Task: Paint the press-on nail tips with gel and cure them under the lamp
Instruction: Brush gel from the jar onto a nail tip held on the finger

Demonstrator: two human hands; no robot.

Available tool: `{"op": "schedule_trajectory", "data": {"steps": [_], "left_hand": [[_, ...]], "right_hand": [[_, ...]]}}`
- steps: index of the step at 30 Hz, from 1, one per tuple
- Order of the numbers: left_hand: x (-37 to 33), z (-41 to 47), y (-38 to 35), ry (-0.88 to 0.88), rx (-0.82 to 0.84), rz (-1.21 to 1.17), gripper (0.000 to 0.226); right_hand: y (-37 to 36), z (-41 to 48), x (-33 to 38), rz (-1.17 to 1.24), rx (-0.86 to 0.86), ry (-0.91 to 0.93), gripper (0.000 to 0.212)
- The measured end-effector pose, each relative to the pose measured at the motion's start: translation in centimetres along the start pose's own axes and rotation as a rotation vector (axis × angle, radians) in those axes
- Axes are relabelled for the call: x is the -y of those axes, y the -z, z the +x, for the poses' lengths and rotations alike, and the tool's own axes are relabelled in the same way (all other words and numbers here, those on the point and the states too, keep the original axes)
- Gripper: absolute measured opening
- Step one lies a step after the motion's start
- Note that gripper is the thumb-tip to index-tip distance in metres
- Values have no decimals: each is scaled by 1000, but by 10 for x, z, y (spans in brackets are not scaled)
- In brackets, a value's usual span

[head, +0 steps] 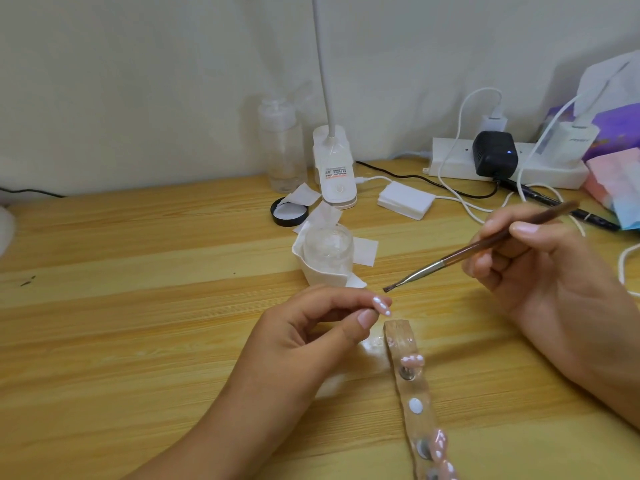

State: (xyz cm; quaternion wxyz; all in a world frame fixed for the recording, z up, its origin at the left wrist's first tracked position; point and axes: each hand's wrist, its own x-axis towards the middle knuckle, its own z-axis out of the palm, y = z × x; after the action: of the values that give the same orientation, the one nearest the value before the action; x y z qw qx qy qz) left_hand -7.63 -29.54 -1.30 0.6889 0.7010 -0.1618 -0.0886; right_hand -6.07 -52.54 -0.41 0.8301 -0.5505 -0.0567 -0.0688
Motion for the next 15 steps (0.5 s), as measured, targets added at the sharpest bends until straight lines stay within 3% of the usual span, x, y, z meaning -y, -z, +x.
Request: {"op": "schedule_trajectory", "data": {"steps": [15], "left_hand": [[-3,-1,-1,51,-16,-36,12]], "right_hand": [[0,-3,0,-78,89,3,34]]}}
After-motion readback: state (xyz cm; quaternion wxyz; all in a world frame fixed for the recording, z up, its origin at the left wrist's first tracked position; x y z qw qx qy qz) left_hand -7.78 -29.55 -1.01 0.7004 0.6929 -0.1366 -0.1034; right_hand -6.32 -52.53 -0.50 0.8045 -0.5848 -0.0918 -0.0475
